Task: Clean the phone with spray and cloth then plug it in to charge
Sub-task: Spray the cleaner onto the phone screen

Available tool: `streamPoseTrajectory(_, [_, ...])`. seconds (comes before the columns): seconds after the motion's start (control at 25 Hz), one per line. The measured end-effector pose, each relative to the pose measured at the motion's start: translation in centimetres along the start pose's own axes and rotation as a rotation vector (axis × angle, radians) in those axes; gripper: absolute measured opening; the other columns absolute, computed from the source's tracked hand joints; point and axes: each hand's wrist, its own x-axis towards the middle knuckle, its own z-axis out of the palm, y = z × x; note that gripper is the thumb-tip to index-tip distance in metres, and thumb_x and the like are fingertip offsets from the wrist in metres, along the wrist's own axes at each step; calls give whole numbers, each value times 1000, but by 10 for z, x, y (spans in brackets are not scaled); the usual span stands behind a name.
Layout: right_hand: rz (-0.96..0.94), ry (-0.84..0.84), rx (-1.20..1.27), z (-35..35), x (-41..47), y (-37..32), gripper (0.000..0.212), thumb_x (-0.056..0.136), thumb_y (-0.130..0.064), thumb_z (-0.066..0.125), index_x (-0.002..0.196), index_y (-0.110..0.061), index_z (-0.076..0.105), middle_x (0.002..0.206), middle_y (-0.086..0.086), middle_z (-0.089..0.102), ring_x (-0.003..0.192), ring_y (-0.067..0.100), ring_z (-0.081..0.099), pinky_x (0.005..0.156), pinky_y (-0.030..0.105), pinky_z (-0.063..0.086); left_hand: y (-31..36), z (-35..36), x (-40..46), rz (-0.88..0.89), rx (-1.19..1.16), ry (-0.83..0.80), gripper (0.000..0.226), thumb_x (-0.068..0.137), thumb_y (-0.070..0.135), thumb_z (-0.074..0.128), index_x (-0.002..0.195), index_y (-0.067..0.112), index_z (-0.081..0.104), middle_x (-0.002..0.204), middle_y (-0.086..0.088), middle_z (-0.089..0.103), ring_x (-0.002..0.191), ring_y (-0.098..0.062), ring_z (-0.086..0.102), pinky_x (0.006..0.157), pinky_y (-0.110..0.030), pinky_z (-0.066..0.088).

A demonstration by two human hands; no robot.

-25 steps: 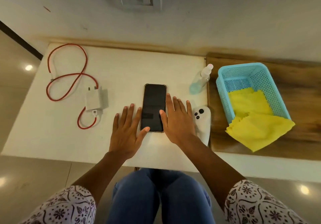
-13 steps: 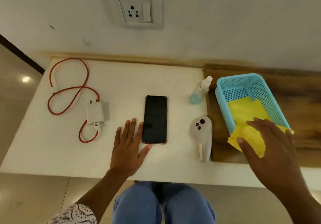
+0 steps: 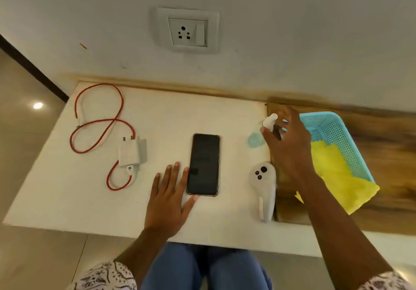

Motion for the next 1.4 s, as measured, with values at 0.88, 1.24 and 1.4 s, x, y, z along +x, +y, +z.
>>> streamPoseTrajectory(0.88, [-54, -120, 33, 57, -62, -45, 45, 97, -21, 37, 140, -21, 23, 118, 12, 59, 88, 10, 54, 84, 17, 45, -5, 7, 1, 13, -93, 53, 70, 91, 59, 31, 148, 19, 24, 155, -7, 18, 143, -25, 11, 112, -45, 14])
streamPoseTrajectory(1.24, [-38, -493, -259, 77, -86, -35, 50, 93, -33, 48, 137, -28, 25, 112, -1, 62, 93, 15, 62, 84, 19, 47, -5, 9, 1, 5, -104, 82, 70, 91, 59, 33, 148, 20, 24, 155, -6, 19, 144, -24, 9, 113, -44, 13])
streamPoseTrajectory(1.4, [-70, -538, -265, 78, -78, -40, 53, 90, -26, 54, 135, -29, 26, 104, 2, 62, 89, 18, 62, 85, 25, 50, -5, 10, 1, 6, -129, 89, 69, 91, 60, 32, 147, 20, 25, 155, -6, 20, 143, -24, 12, 113, -45, 14])
